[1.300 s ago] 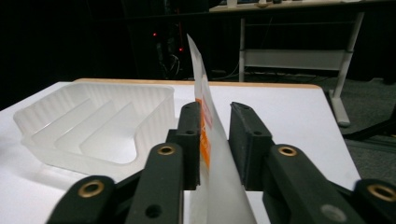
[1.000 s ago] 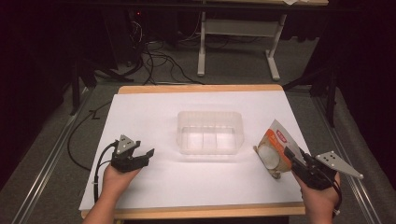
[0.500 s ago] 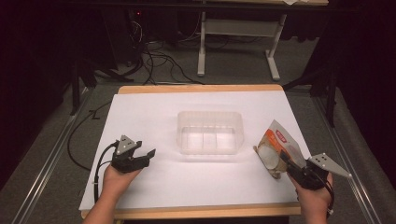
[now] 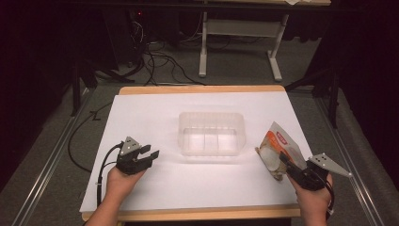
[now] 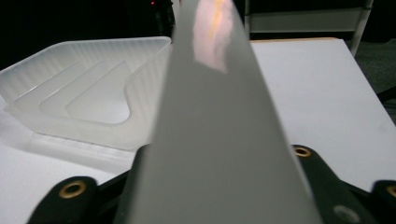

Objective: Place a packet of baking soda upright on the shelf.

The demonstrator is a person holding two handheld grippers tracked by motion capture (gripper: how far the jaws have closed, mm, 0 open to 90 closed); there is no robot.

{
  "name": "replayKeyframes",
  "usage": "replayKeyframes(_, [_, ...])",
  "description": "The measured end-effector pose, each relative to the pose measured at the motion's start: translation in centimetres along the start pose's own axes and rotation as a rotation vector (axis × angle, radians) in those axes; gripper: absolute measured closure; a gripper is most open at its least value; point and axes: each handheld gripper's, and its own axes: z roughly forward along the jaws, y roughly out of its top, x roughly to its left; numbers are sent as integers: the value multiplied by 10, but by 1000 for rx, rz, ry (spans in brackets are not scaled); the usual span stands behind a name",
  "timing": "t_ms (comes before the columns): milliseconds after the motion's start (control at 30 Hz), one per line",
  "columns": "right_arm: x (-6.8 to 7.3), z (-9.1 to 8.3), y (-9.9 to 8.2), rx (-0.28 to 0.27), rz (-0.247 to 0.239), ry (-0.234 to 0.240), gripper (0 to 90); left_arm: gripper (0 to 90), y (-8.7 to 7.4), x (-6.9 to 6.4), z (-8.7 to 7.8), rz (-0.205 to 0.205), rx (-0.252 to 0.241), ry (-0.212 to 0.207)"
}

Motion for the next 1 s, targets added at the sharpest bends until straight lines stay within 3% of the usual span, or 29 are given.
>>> replayKeyframes(333, [-5, -6, 2, -31, 0, -4, 892, 503, -1, 2, -1, -6, -11, 26])
replayKeyframes(1000, [16, -8, 13, -60, -94, -38, 900, 418, -1, 6, -8, -24, -71, 49])
